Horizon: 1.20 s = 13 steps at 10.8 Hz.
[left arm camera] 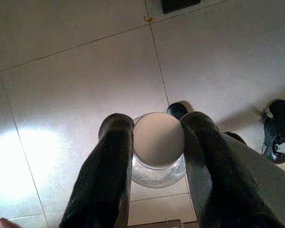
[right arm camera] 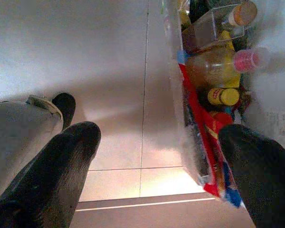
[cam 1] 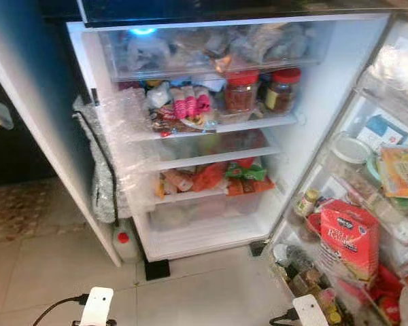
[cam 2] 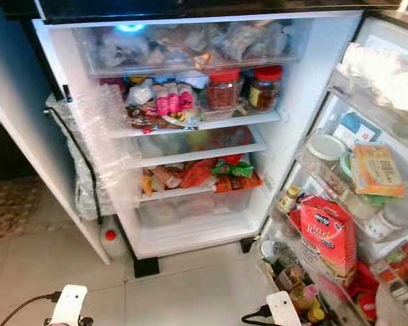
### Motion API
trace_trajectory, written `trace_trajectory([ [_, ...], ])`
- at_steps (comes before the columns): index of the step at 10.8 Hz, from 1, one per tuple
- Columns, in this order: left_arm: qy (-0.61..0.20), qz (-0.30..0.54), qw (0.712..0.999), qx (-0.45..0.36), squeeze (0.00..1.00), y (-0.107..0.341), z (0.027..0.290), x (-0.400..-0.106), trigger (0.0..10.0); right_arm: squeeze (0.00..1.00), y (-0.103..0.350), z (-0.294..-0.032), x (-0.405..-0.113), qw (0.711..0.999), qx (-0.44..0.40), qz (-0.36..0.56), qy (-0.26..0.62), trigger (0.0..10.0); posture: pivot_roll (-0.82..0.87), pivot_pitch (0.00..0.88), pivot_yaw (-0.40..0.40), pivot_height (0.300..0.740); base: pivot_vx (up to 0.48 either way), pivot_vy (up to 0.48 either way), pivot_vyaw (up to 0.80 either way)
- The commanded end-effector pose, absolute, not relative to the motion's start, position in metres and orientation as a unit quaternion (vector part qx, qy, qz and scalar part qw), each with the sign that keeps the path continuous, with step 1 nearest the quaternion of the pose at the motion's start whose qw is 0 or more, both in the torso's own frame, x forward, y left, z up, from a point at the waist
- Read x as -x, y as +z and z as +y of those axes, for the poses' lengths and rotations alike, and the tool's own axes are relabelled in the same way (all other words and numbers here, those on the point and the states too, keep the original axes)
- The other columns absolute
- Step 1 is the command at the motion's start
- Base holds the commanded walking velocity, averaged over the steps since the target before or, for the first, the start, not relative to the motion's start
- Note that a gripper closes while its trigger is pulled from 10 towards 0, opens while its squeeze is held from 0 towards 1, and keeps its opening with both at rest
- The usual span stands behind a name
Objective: Restocking fridge
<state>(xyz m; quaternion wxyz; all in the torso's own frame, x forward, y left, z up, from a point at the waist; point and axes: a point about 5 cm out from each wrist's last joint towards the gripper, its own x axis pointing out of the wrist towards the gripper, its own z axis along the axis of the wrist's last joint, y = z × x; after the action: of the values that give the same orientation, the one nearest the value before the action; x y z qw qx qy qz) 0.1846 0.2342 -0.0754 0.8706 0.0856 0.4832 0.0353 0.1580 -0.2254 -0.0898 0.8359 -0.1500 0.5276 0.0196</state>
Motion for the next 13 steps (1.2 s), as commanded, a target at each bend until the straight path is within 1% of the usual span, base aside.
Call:
trace_trajectory([
  [1, 0.030, 0.488, 0.868, -0.090, 0.00, -0.0766, 0.2348, -0.1821, 10.0, 0.00, -0.0908, -0.2272, -0.1543, 0.834, 0.145, 0.533, 0.016, 10.0, -0.14, 0.039, -0.048, 0.740, 0.000, -0.292, 0.00],
  [9, 0.033, 0.487, 0.868, -0.090, 0.00, -0.0767, 0.2348, -0.1818, 10.0, 0.00, -0.0909, -0.2269, -0.1542, 0.833, 0.144, 0.534, 0.023, 10.0, -0.14, 0.039, -0.049, 0.740, 0.000, -0.360, 0.00],
  [10, 0.038, 0.479, 0.872, -0.091, 0.00, -0.0760, 0.2351, -0.1827, 10.0, 0.00, -0.0909, -0.2268, -0.1542, 0.833, 0.143, 0.534, 0.023, 10.0, -0.14, 0.040, -0.049, 0.740, 0.000, 0.000, 0.00],
  [13, 0.054, 0.406, 0.905, -0.111, 0.00, -0.0678, 0.2360, -0.1913, 10.0, 0.00, -0.0912, -0.2269, -0.1534, 0.832, 0.143, 0.535, 0.026, 10.0, -0.14, 0.043, -0.050, 0.740, 0.000, 0.000, 0.00],
])
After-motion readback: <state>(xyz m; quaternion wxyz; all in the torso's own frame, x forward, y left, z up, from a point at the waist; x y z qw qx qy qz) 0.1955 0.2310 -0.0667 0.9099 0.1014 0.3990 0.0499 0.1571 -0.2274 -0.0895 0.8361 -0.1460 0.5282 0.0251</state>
